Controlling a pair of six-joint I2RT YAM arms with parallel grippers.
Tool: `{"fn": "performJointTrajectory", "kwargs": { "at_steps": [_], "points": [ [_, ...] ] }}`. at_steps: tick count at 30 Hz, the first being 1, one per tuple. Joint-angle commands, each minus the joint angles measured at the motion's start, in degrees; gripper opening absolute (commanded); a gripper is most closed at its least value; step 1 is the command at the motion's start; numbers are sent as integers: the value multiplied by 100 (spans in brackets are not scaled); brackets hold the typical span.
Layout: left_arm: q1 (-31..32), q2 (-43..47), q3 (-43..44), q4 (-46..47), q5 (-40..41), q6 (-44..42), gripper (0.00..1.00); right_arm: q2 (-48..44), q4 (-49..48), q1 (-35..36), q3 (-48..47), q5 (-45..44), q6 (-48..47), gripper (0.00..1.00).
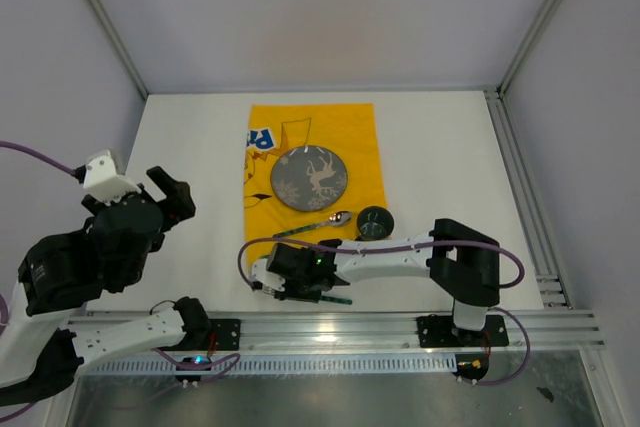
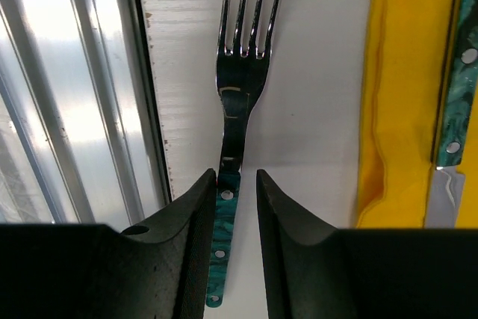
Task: Set the dinner table for one person
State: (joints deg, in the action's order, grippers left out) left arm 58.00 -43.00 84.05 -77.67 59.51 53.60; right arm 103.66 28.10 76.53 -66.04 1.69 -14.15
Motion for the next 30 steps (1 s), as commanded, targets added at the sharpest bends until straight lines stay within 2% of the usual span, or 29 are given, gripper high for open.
{"fn": "performJointTrajectory", "kwargs": {
  "at_steps": [1, 8, 12, 13, 14, 16, 19, 23, 30],
  "points": [
    [-8, -15, -55, -724, 105, 19, 91, -319, 125, -182, -374, -46, 307, 32],
    [-8, -50, -222, -478, 131, -139, 92, -820, 617, -420, -962, -38, 843, 32],
    [-8, -59, -284, -311, 175, -253, 92, -1023, 890, -429, -1104, 85, 809, 34],
    [-8, -50, -284, -284, 184, -289, 92, -1023, 969, -429, -1147, 68, 783, 37],
    [-8, -59, -293, -275, 202, -298, 93, -1040, 1039, -420, -1122, 59, 713, 46],
    [-8, -68, -293, -266, 211, -333, 93, -1137, 988, -429, -973, -54, 703, 57],
    [-8, -50, -284, -266, 245, -316, 93, -1295, 899, -429, -613, -143, 826, 65],
    [-8, 38, -302, -222, 290, -307, 93, -1050, 724, -420, -191, -363, 1107, 64],
    [-8, -41, -231, -310, 255, -333, 93, -487, 390, -411, 83, 182, 1301, 56]
  ]
}}
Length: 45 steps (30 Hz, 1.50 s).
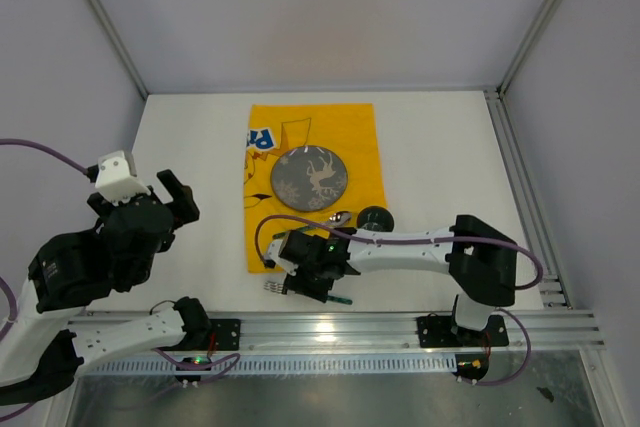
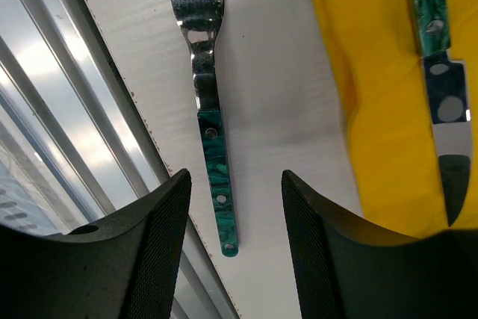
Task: Set the dinner table for one person
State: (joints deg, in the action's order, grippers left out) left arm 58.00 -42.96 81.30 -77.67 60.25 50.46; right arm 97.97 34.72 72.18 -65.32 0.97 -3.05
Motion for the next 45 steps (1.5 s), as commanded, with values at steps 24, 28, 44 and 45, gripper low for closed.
{"fn": "performJointTrajectory", "kwargs": {
  "at_steps": [24, 28, 44, 45],
  "points": [
    [-8, -143, 317, -293, 198, -203, 94, 556, -281, 191, -368, 588, 226, 48],
    [-8, -90, 308, -301, 163, -177, 93, 618, -317, 191, -376, 562, 200, 48],
    [-16, -125, 255, -196, -4, -168, 93, 820, -431, 191, -394, 658, 147, 39],
    [-8, -125, 246, -196, -13, -159, 93, 846, -414, 191, -403, 676, 121, 37]
  ]
}}
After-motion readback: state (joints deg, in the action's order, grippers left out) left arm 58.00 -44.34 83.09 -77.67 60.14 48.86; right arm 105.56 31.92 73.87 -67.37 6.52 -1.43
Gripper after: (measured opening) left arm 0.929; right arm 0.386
